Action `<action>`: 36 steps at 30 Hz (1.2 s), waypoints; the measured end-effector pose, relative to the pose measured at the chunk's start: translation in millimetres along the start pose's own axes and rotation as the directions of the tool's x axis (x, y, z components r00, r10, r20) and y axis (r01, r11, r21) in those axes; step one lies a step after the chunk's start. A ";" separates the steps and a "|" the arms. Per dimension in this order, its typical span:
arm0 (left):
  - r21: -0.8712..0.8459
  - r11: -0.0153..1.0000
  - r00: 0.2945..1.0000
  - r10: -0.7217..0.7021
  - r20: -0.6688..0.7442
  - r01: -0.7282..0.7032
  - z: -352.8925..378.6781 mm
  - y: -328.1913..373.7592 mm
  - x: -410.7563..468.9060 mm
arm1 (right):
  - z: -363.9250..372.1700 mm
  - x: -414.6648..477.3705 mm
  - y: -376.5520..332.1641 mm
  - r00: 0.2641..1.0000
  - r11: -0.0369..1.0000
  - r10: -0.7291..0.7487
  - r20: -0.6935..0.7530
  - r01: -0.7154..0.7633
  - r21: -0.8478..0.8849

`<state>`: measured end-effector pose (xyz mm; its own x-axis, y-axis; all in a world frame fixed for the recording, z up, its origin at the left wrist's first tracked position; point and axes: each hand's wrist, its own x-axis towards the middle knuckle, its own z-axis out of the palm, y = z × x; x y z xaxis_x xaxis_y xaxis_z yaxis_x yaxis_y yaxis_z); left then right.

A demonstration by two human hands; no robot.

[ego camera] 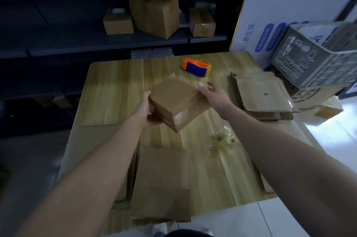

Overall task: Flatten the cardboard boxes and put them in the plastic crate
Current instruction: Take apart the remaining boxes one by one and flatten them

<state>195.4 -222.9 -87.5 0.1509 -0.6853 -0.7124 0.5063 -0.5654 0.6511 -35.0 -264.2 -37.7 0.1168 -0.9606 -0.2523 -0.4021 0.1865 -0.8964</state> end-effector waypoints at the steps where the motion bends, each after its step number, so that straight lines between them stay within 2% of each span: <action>1: -0.028 0.999 0.999 -0.045 0.000 0.045 -0.7 -1.2 -0.4 | -2.0 -2.4 -2.5 1.000 0.999 0.004 0.026 -0.005 0.045; 4: -0.154 0.979 0.991 -0.133 0.032 0.136 -4.7 -6.7 -0.7 | -3.9 -7.0 -9.0 0.981 0.997 0.041 0.190 -0.054 0.064; 6: -0.171 0.971 0.986 -0.158 0.056 0.166 -8.8 -8.7 -3.3 | -2.7 -7.3 -13.8 0.978 0.998 0.029 0.206 -0.039 0.044; 9: 0.038 0.993 0.992 -0.109 -0.059 0.111 -11.6 -5.0 -12.2 | -1.5 -6.3 -18.1 0.993 1.000 0.012 0.118 -0.013 0.010; 11: 0.211 0.978 0.980 0.049 -0.192 -0.008 -6.8 -3.8 -16.9 | 2.8 -6.8 -17.7 0.993 0.999 0.026 0.117 -0.023 -0.027; 13: 0.448 0.862 0.895 0.374 -0.244 -0.238 -0.9 -6.1 -18.6 | 9.7 -6.9 -15.9 0.991 0.997 0.048 0.122 -0.039 -0.071; 14: 0.543 0.756 0.832 0.526 -0.174 -0.365 1.8 -8.4 -20.7 | 12.7 -6.8 -15.1 0.990 0.995 0.065 0.122 -0.055 -0.083; 15: 0.611 0.647 0.785 0.615 -0.065 -0.456 4.6 -11.4 -25.0 | 15.6 -7.1 -14.8 0.989 0.993 0.086 0.122 -0.075 -0.089; 17: 0.715 0.449 0.722 0.682 0.114 -0.537 5.9 -22.7 -29.8 | 20.7 -7.9 -12.0 0.982 0.989 0.126 0.138 -0.114 -0.091; 19: 0.782 0.342 0.700 0.695 0.161 -0.520 1.3 -34.8 -29.5 | 27.2 -9.8 -5.6 0.972 0.984 0.163 0.167 -0.148 -0.097; 21: 0.819 0.295 0.701 0.692 0.173 -0.493 -3.0 -46.2 -27.0 | 33.7 -12.4 3.8 0.964 0.977 0.202 0.175 -0.185 -0.110; 23: 0.836 0.269 0.707 0.683 0.185 -0.479 -4.8 -55.5 -26.7 | 37.9 -12.9 11.6 0.960 0.970 0.238 0.148 -0.227 -0.083; 26: 0.836 0.239 0.677 0.709 0.197 -0.494 -0.6 -61.1 -25.9 | 37.2 -8.6 16.9 0.966 0.971 0.237 0.104 -0.232 -0.054; 31: 0.865 0.185 0.692 0.686 0.225 -0.466 9.8 -57.4 -19.8 | 40.2 -6.0 26.7 0.960 0.967 0.254 0.119 -0.251 -0.038; 36: 0.869 0.193 0.709 0.670 0.222 -0.455 18.0 -53.1 -12.9 | 44.8 2.2 30.6 0.949 0.953 0.299 0.102 -0.303 0.027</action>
<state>151.3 -192.3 -108.2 0.2575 -0.9662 -0.0110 -0.7089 -0.1966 0.6773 -6.3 -251.3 -82.0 0.0839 -0.8346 -0.5444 -0.3936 0.4742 -0.7876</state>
